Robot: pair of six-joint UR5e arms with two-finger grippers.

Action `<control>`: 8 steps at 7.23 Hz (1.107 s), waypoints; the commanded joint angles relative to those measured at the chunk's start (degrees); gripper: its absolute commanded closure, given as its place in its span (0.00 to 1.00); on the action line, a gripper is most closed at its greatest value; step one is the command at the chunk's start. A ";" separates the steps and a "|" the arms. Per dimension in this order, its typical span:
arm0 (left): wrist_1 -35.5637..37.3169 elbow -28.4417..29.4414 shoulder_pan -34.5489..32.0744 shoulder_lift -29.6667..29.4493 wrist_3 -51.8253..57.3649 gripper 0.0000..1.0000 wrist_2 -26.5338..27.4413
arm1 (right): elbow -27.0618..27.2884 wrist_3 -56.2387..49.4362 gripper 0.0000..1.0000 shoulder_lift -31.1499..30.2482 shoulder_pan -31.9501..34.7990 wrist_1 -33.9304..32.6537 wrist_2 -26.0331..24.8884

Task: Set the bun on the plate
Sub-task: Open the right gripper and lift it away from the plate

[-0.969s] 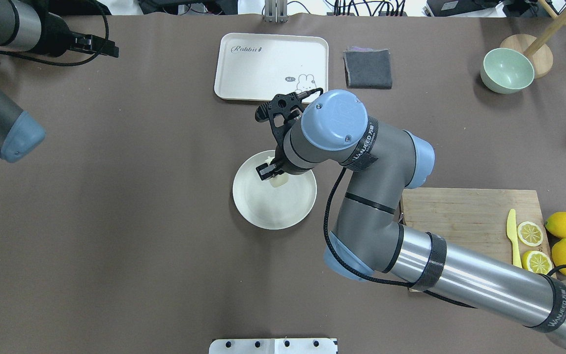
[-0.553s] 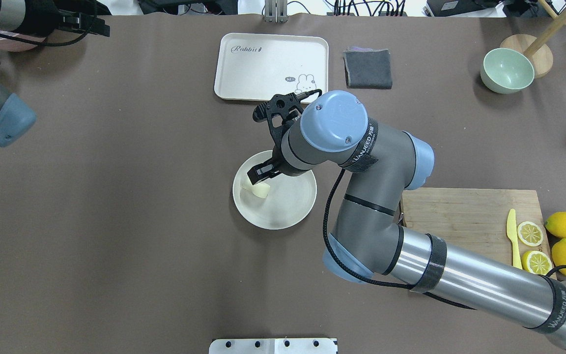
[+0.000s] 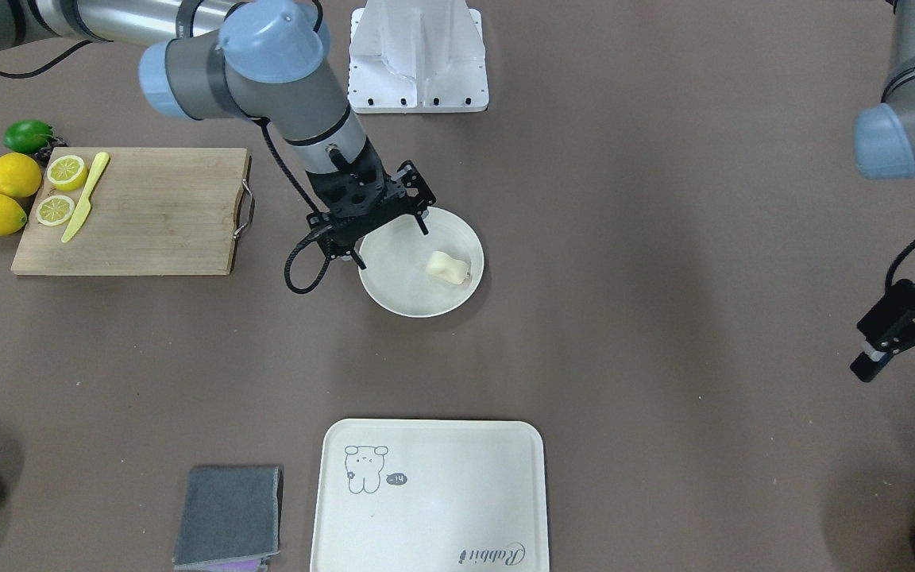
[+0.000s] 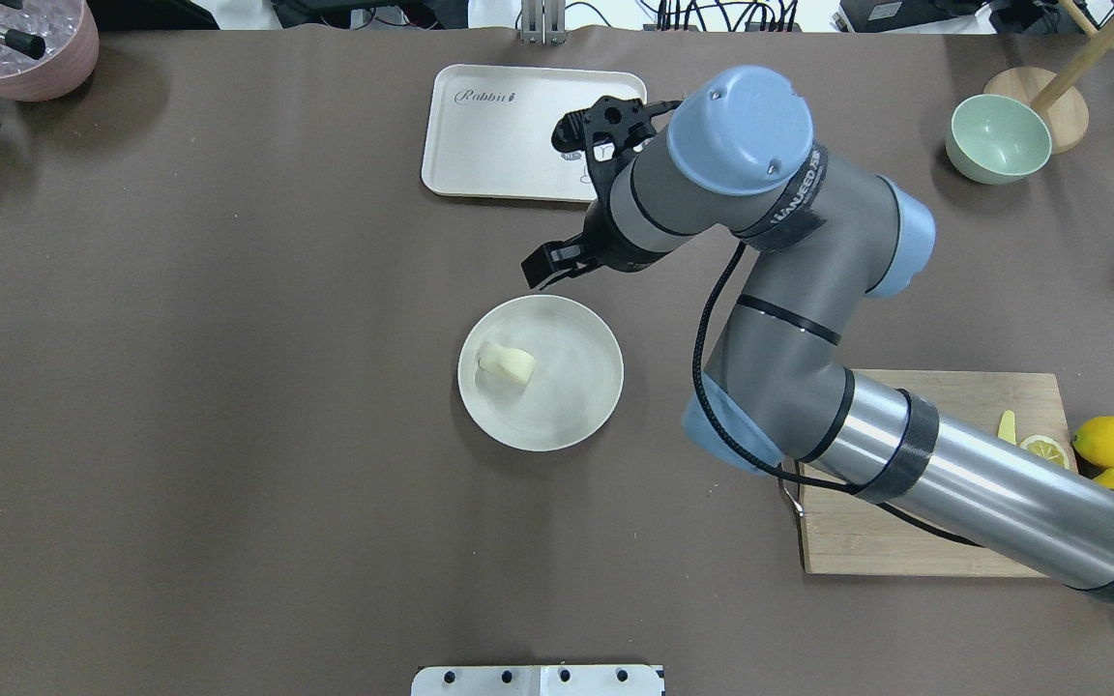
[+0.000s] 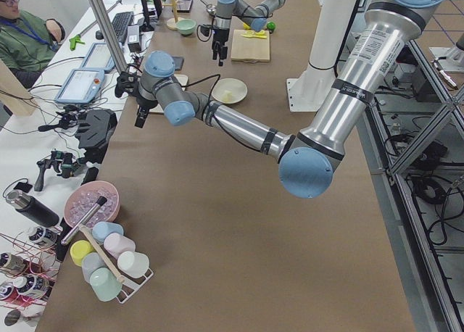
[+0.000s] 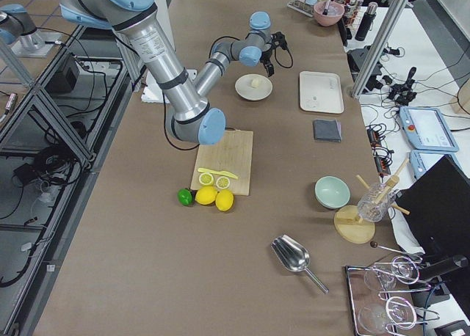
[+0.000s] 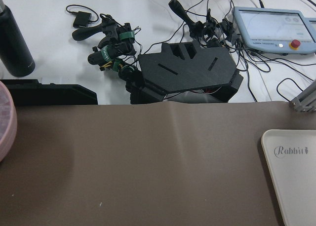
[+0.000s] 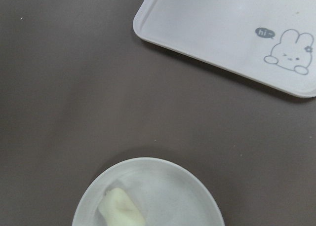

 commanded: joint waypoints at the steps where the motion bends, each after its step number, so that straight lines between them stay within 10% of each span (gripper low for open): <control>1: 3.48 0.38 -3.15 0.35 0.30 0.02 -5.34 | 3.22 -2.57 0.00 -3.53 7.32 -2.11 3.35; 8: 17.09 4.60 -16.49 2.81 16.48 0.02 -12.20 | 6.32 -41.86 0.00 -16.81 33.34 -17.33 14.97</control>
